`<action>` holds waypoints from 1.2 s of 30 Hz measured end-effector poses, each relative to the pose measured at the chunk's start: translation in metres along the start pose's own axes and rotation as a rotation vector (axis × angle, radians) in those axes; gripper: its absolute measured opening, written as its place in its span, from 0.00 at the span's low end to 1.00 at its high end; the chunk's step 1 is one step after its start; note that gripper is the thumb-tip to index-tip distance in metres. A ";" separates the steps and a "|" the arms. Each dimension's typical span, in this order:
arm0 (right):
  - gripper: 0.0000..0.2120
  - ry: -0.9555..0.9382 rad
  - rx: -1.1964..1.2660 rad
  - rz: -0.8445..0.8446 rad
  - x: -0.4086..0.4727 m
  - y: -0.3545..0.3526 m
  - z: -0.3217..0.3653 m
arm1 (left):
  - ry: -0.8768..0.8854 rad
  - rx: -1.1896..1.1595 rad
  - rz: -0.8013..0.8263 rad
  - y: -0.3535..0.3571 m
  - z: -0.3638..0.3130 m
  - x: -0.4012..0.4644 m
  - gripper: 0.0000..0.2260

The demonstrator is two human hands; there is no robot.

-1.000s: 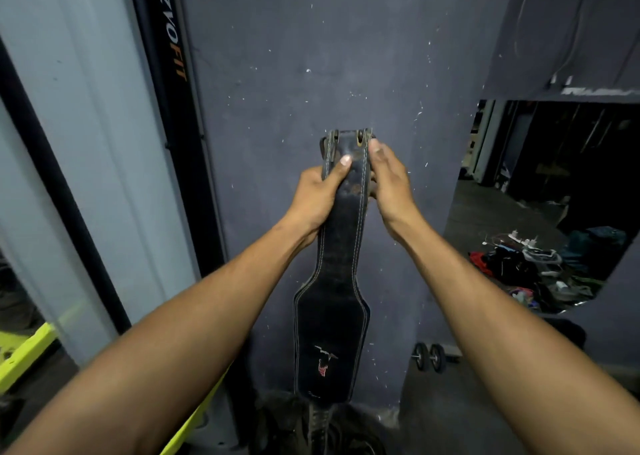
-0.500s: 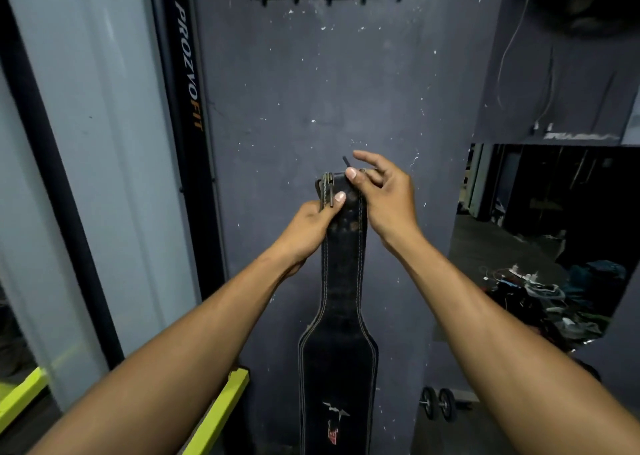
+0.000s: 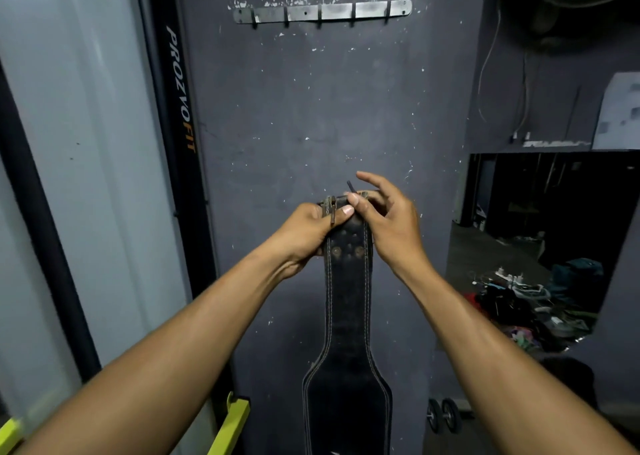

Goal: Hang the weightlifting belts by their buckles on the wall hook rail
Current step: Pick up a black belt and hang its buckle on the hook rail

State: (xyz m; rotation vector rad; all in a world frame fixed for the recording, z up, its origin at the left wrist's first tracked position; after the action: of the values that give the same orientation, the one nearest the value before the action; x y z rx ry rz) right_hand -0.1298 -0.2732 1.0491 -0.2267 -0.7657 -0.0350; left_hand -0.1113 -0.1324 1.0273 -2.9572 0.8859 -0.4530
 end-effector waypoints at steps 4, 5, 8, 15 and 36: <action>0.36 0.362 -0.047 -0.117 -0.010 -0.013 -0.043 | 0.093 -0.016 0.012 0.005 0.007 0.013 0.13; 0.40 0.444 0.002 -0.058 -0.012 -0.010 -0.053 | 0.110 0.010 0.018 0.005 0.009 0.017 0.13; 0.28 0.474 0.184 0.098 -0.007 0.001 -0.061 | 0.139 0.092 0.034 0.008 0.013 0.031 0.14; 0.13 0.133 0.109 0.049 0.035 -0.025 -0.060 | 0.015 0.192 0.033 0.003 0.010 0.070 0.19; 0.07 -0.170 0.034 0.150 0.182 -0.025 -0.057 | 0.298 0.082 -0.372 -0.069 -0.042 0.164 0.22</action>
State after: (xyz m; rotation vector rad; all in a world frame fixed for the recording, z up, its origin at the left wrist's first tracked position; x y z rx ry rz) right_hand 0.0378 -0.3010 1.1396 -0.2564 -0.9157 0.1408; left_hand 0.0447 -0.1606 1.1192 -3.0245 0.3084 -0.9365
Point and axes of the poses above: each hand's wrist, its own x-axis towards the middle knuckle, its own y-axis out of the palm, z = x × y, the point moved 8 cm from there along x, towards the middle knuckle, and after that the axes turned 11 degrees about z, right-handed, at the moved point
